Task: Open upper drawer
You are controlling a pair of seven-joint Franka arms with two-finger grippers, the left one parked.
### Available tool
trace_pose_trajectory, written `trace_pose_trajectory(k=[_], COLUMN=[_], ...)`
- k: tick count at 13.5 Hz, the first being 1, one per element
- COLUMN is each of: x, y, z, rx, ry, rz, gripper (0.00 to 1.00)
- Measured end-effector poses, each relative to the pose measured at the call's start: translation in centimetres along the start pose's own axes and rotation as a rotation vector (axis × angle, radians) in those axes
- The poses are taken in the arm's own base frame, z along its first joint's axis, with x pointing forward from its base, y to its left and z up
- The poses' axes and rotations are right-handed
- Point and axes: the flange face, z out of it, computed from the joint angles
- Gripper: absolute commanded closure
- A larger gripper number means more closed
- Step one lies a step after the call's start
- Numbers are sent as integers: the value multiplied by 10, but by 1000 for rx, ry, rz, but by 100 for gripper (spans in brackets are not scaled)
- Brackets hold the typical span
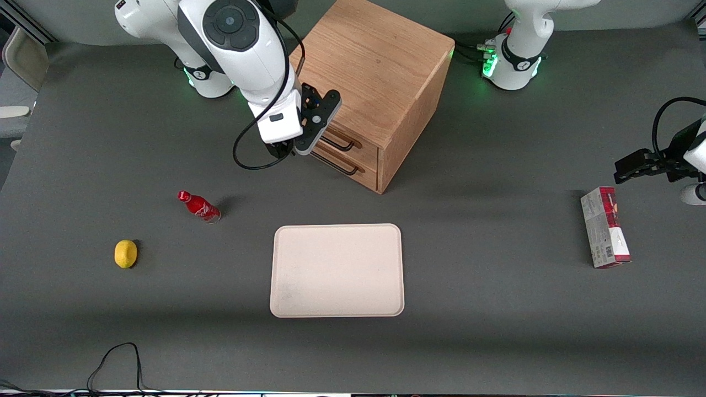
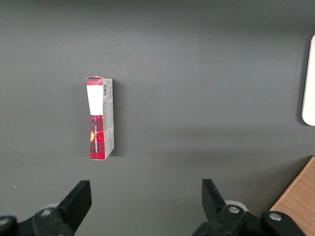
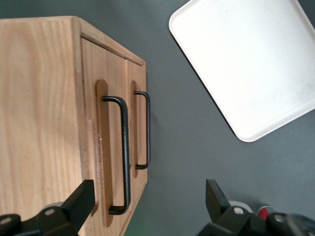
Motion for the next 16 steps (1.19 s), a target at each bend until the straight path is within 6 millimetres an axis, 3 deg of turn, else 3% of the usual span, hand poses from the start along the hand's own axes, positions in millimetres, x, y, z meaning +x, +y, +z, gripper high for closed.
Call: trace_pose_trajectory(k=[3,8,16], x=[-2,-12,-16], y=[0,6,3], z=[7,54,93], rx=[15,11,7], ry=[3,7,7], rz=[-7,2,-1], gripper=[0,0,0])
